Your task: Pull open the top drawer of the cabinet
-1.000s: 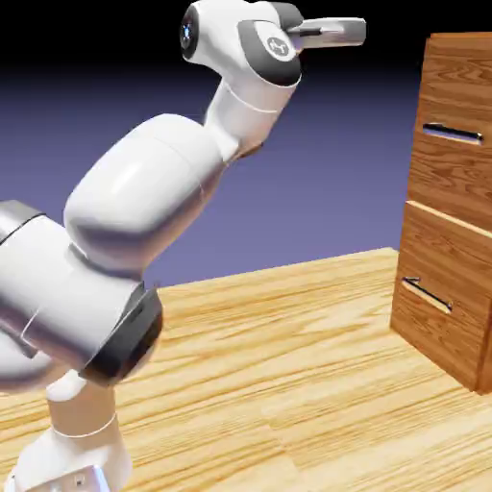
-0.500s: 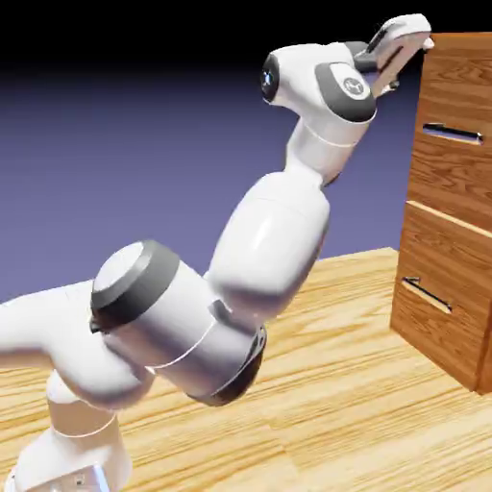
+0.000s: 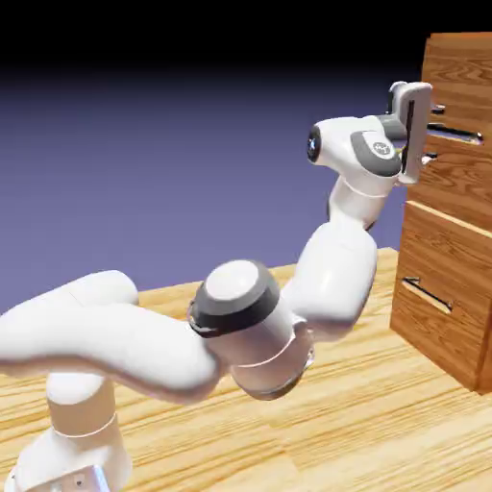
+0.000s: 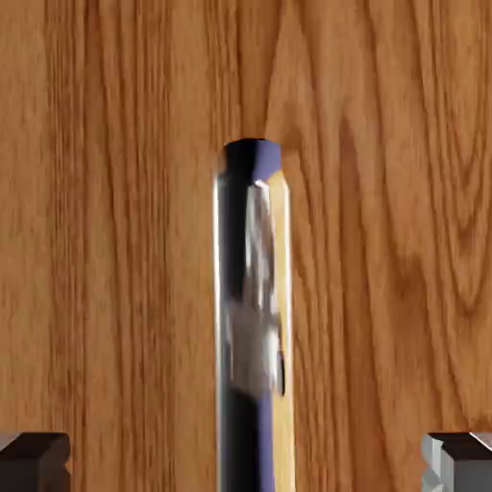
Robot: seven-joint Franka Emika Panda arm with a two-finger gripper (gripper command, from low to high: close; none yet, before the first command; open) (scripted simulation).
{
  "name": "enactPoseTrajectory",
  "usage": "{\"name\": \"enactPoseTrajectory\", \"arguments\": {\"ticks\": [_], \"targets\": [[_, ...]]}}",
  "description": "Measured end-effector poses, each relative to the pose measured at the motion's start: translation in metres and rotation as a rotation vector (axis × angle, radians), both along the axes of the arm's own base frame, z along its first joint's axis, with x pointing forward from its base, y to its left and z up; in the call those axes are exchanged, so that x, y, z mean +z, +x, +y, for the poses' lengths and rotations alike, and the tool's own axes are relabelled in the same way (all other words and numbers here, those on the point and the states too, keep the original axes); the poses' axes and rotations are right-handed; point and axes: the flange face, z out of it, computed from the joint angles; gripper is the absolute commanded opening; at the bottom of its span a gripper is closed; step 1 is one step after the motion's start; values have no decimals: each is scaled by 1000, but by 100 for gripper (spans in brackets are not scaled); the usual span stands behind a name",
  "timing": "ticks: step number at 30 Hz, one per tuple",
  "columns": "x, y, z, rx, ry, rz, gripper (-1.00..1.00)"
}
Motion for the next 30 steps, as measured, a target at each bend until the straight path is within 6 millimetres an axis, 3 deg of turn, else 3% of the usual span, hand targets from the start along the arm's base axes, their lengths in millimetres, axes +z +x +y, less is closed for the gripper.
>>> {"name": "enactPoseTrajectory", "arguments": {"ticks": [5,6,8,19,30], "targets": [[0,39,0,0,0,0,0],[0,42,0,0,0,0,-100],[0,42,0,0,0,0,-100],[0,-48,0,-1,-1,-3,-100],[0,-165,0,-1,-1,-3,-100]]}}
